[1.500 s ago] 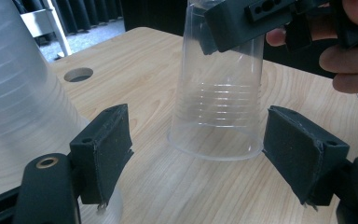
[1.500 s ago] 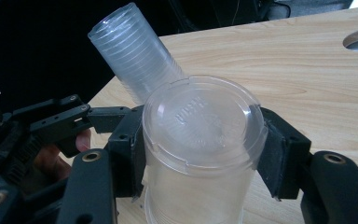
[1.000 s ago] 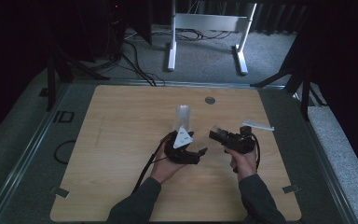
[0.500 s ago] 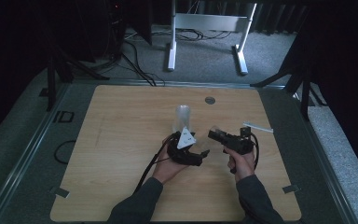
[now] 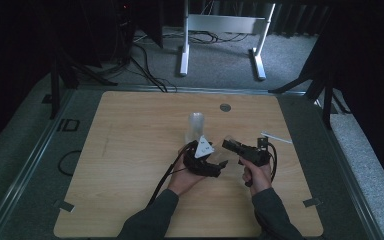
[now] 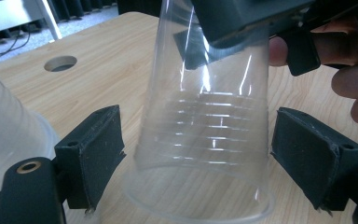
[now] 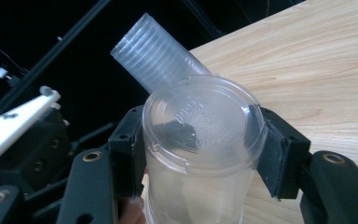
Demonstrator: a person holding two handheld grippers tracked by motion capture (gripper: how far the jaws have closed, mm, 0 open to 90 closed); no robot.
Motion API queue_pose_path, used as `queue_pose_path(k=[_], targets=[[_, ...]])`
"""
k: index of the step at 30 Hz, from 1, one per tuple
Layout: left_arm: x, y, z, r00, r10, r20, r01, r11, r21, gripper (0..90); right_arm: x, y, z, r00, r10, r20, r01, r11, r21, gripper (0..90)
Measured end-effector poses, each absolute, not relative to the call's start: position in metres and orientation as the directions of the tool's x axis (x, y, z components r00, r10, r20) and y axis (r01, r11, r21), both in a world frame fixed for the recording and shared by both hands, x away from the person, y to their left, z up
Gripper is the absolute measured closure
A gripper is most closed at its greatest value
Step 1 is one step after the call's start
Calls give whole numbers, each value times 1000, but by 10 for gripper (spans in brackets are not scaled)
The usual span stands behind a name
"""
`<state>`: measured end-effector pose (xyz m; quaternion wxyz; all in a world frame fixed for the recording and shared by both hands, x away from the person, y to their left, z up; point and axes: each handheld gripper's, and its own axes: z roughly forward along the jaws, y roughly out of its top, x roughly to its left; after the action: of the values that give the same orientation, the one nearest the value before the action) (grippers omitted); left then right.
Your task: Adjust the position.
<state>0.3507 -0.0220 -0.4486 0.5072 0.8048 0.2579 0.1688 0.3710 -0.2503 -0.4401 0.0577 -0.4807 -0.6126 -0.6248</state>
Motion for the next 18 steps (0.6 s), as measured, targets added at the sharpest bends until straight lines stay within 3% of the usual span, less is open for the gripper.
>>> queue_pose_path(k=[18], targets=[[354,-23,-454,811,586,5,266,-375,888,220,371,-253,-444,-533,470,704,670,-274,690,417]])
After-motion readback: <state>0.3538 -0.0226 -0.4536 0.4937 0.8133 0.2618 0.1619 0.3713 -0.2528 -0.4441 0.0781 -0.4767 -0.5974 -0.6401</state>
